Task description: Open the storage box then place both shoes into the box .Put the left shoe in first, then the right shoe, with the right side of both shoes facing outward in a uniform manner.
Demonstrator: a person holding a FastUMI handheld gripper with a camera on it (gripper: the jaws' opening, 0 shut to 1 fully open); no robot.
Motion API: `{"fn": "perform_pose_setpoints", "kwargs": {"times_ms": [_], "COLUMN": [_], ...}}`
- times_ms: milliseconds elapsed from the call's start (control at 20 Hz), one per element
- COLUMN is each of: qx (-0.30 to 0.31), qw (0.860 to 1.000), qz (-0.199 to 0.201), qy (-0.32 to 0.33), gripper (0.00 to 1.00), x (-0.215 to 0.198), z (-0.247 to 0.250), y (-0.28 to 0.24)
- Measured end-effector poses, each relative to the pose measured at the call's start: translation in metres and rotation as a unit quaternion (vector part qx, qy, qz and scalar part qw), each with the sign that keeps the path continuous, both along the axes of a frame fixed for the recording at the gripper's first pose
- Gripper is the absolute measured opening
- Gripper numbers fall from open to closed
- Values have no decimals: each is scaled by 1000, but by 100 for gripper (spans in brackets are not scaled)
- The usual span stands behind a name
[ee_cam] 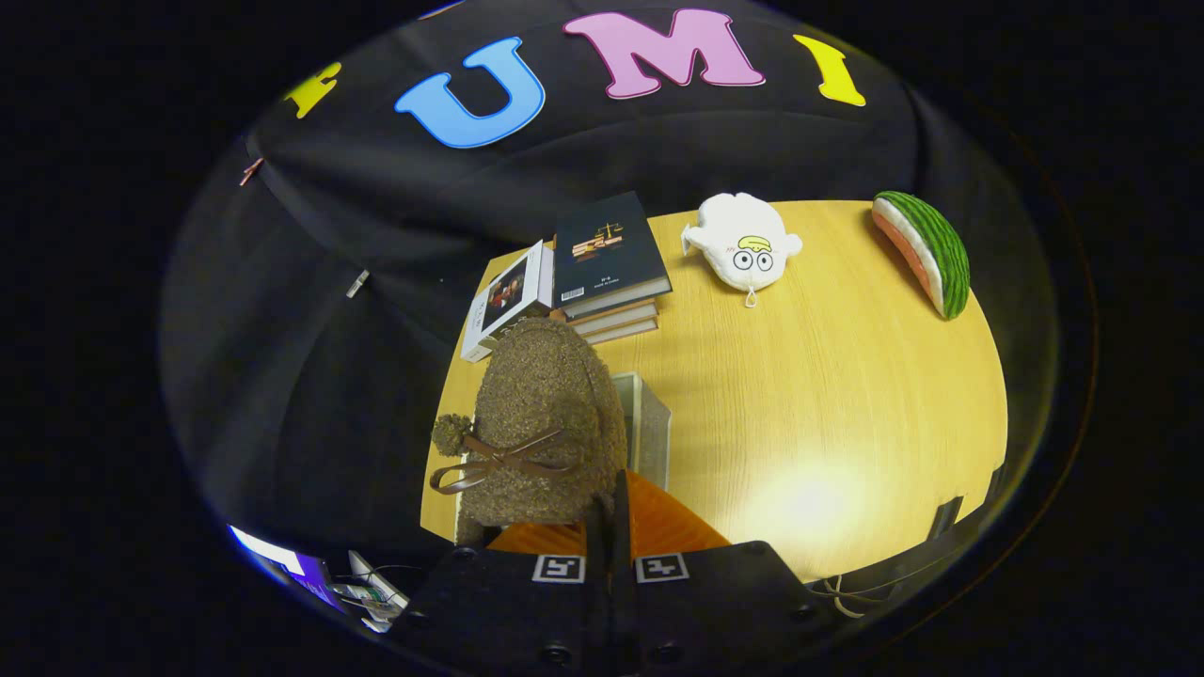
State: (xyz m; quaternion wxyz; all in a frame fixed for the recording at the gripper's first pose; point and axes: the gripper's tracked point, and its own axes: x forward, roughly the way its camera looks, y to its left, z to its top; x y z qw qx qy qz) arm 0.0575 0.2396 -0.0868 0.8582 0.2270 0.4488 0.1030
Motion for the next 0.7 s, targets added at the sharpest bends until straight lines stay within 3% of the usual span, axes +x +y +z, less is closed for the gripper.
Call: {"fn": "perform_pose_setpoints", "kwargs": {"times_ms": [300, 400, 500, 650, 700], "qx": [-31, -15, 4, -5, -4], "qw": [998, 998, 998, 999, 999], "qz": [-7, -9, 0, -12, -12], "qy": [45, 59, 66, 52, 51], "gripper": [5, 5, 21, 60, 64], "x": [-3, -3, -5, 1, 2], "z": [-31, -39, -40, -38, -37], "y": [16, 22, 28, 16, 13]}}
